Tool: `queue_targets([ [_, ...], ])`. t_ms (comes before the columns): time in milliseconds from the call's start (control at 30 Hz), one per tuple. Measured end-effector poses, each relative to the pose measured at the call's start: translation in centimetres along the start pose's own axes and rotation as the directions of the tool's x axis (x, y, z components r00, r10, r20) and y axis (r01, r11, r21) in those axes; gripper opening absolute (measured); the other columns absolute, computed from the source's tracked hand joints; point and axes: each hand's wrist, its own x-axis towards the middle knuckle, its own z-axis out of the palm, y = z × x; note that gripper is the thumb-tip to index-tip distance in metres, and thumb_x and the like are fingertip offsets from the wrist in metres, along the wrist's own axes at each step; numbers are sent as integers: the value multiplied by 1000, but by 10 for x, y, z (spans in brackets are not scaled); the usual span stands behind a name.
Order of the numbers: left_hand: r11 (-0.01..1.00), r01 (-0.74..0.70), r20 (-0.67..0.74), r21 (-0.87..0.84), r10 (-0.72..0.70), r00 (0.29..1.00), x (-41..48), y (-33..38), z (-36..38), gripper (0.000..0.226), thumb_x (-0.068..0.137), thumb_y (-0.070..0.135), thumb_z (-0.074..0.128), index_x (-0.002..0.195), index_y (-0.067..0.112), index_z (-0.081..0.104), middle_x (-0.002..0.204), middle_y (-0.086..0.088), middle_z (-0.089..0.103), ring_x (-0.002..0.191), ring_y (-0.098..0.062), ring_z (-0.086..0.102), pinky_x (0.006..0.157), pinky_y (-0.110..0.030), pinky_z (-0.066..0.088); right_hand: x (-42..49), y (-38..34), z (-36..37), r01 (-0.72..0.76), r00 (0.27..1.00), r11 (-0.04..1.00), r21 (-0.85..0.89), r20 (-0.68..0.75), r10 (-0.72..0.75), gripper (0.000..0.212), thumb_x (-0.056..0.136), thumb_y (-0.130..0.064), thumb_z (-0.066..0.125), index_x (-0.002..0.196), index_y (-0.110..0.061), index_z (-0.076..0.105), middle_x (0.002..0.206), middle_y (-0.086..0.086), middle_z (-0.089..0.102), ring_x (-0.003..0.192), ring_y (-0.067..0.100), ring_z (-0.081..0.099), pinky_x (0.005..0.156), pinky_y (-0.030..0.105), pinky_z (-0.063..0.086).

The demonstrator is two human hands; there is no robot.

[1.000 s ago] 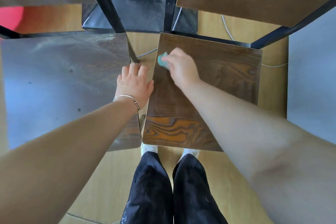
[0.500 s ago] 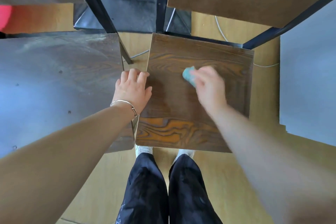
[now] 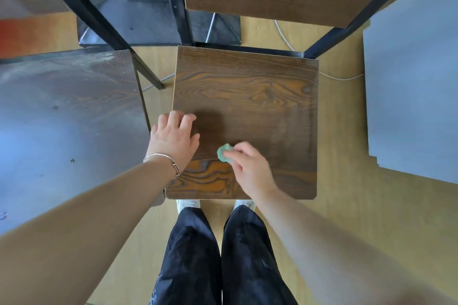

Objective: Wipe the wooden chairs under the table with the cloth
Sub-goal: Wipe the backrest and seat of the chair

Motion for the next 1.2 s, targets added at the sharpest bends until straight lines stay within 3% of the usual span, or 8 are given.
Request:
queue_targets([
  [133,1000,-26,2,17,26,1000,-6,18,5,45,92,39,52,133,21,45,126,-8,45,112,-32,41,93,-45,41,-13,-8,-7,21,993,997,77,114,-30,23,90,-9,64,111,-15,72,102,0,60,85,15,59,75,29,54],
  [200,1000,-27,1,15,27,1000,-6,27,9,44,93,38,52,133,21,46,126,-8,45,110,-32,41,92,-45,41,12,13,-34,-23,997,989,146,-70,34,21,87,-6,65,105,-12,75,96,3,62,79,18,59,73,23,48],
  [267,1000,-17,0,15,17,1000,-5,35,12,44,93,38,51,133,21,45,127,-8,44,111,-32,40,93,-45,40,44,52,-74,-169,930,975,145,-305,206,24,85,-3,65,105,-9,75,98,7,64,84,18,61,79,11,42],
  [400,1000,-3,11,12,3,1000,-5,51,19,45,93,38,51,134,21,44,128,-8,42,114,-32,37,96,-46,38,74,124,-123,-432,838,900,57,-343,424,28,91,-6,63,117,-11,71,115,8,61,100,20,61,85,9,36],
  [600,1000,-14,7,-24,14,1000,-3,85,24,44,93,38,52,133,21,45,129,-7,43,114,-31,38,96,-46,37,27,104,-78,-188,943,982,31,-273,189,26,81,-1,64,104,-9,74,98,9,63,82,25,62,78,24,47],
  [833,999,5,3,40,-5,1000,-1,104,14,45,93,39,51,134,22,44,130,-8,43,114,-32,39,95,-45,37,-60,59,-51,-37,988,998,48,149,29,25,91,-7,60,114,-12,69,104,4,60,85,22,61,71,35,54],
  [1033,993,-54,-33,109,58,998,17,122,8,47,91,38,54,133,20,45,129,-9,44,113,-35,39,93,-47,38,41,133,-130,-194,942,981,20,-277,192,21,86,-4,62,103,-7,73,98,10,62,82,27,60,71,25,42],
  [1200,990,-55,-57,128,63,996,29,137,5,47,91,39,55,133,21,45,130,-7,44,115,-34,39,93,-45,36,64,161,-138,-208,959,974,-88,-214,186,23,90,-4,59,110,-8,71,105,8,61,87,26,61,78,32,51],
])
